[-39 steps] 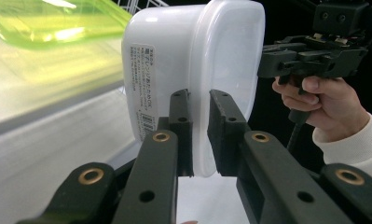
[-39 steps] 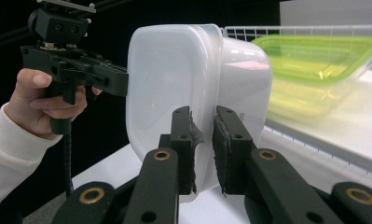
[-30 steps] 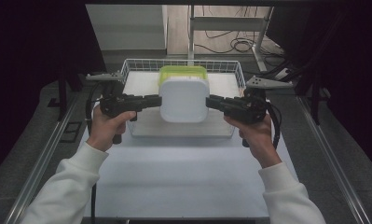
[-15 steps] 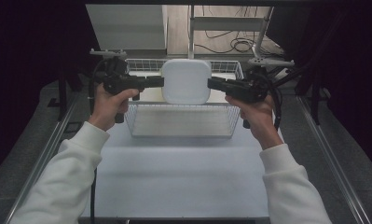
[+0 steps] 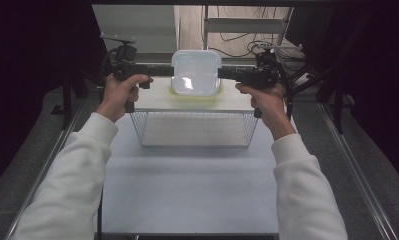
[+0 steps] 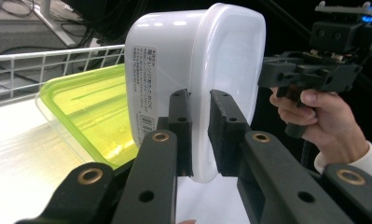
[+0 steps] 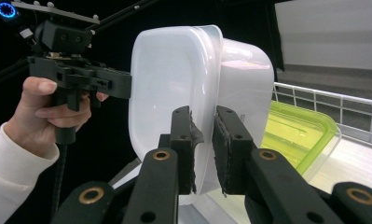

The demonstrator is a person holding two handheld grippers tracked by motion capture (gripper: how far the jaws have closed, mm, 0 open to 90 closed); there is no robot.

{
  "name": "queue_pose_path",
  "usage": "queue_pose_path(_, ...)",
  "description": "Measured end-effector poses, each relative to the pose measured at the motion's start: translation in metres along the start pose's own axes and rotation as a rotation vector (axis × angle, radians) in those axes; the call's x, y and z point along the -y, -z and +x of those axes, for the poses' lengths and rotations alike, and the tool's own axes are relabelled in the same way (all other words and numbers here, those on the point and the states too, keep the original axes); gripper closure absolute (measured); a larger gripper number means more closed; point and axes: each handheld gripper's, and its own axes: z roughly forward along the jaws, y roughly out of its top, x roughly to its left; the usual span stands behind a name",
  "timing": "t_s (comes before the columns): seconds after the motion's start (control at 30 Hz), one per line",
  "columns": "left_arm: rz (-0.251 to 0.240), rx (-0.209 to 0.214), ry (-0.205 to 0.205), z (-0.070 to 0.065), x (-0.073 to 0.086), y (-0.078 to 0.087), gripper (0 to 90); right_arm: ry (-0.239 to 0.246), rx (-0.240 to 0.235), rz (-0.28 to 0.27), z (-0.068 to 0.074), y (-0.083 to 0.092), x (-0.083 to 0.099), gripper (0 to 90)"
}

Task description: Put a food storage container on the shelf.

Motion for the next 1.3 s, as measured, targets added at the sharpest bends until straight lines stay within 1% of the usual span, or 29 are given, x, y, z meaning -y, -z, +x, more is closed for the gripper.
queue_pose_path(0.1, -0.001, 0.006, 0.023, 0.005, 0.000, -0.002, 80.4, -0.009, 0.005, 0.008, -0.002, -0.003, -0.002, 77.7)
queue_pose_path(0.47, 0.005, 0.000, 0.054, 0.014, -0.001, -0.011, 80.4, -0.047, 0.028, 0.044, -0.013, -0.009, -0.005, 77.7)
queue_pose_path(0.63, 0.004, 0.002, 0.078, 0.019, -0.005, -0.011, 80.4, -0.067, 0.022, 0.050, -0.017, -0.013, -0.008, 77.7)
queue_pose_path(0.7, 0.008, 0.008, 0.112, 0.022, -0.006, -0.012, 80.4, -0.088, 0.017, 0.054, -0.020, -0.015, -0.010, 77.5)
queue_pose_path(0.8, 0.006, 0.029, 0.162, 0.028, -0.009, -0.013, 80.6, -0.135, 0.003, 0.060, -0.025, -0.017, -0.011, 76.8)
queue_pose_path(0.87, 0.001, 0.045, 0.197, 0.032, -0.011, -0.015, 80.7, -0.157, 0.000, 0.055, -0.029, -0.018, -0.011, 75.9)
queue_pose_path(0.9, -0.001, 0.053, 0.212, 0.035, -0.012, -0.015, 80.8, -0.167, -0.001, 0.052, -0.030, -0.019, -0.011, 75.6)
queue_pose_path(1.0, -0.018, 0.064, 0.246, 0.041, -0.015, -0.019, 80.7, -0.217, -0.012, 0.036, -0.036, -0.021, -0.011, 74.3)
queue_pose_path(1.13, -0.030, 0.066, 0.308, 0.048, -0.020, -0.023, 80.4, -0.265, -0.013, 0.028, -0.045, -0.026, -0.013, 71.6)
queue_pose_path(1.17, -0.031, 0.062, 0.317, 0.050, -0.021, -0.025, 80.1, -0.278, -0.011, 0.028, -0.046, -0.027, -0.014, 70.7)
queue_pose_path(1.23, -0.035, 0.055, 0.331, 0.052, -0.023, -0.027, 79.5, -0.287, -0.001, 0.026, -0.049, -0.030, -0.014, 69.0)
queue_pose_path(1.3, -0.042, 0.057, 0.360, 0.056, -0.024, -0.030, 78.9, -0.317, 0.005, 0.021, -0.053, -0.033, -0.014, 67.5)
